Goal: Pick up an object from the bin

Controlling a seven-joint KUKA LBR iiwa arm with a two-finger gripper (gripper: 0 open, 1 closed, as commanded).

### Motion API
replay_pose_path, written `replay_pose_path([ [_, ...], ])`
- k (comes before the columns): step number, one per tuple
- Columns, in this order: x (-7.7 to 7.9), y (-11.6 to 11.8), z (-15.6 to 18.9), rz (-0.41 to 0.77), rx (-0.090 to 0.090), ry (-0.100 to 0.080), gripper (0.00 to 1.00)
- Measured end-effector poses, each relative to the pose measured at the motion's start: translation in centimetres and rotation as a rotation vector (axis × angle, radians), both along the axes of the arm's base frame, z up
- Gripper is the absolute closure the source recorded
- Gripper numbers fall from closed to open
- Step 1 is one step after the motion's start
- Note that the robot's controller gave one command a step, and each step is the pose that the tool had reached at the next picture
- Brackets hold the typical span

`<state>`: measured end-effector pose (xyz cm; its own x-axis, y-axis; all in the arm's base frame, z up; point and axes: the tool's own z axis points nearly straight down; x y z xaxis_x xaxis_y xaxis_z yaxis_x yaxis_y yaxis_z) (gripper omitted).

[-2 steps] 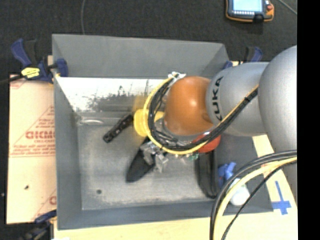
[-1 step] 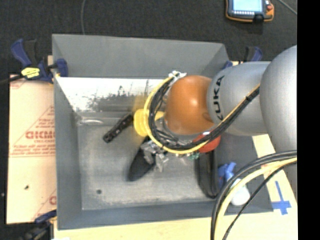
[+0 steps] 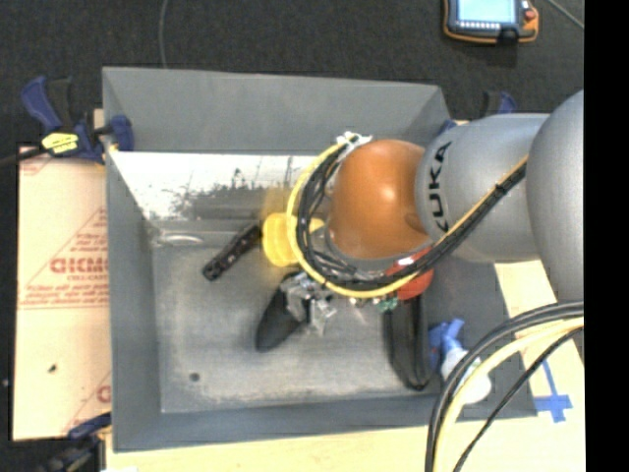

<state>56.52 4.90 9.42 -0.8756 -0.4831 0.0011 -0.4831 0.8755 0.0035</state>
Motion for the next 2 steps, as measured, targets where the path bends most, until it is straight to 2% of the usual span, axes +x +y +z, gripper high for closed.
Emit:
replay_pose_path([
  [1, 0.2, 0.0, 3.2, -0.001, 0.001, -0.009, 1.0],
  [2, 0.1, -0.1, 5.1, -0.002, 0.0, -0.004, 1.0],
])
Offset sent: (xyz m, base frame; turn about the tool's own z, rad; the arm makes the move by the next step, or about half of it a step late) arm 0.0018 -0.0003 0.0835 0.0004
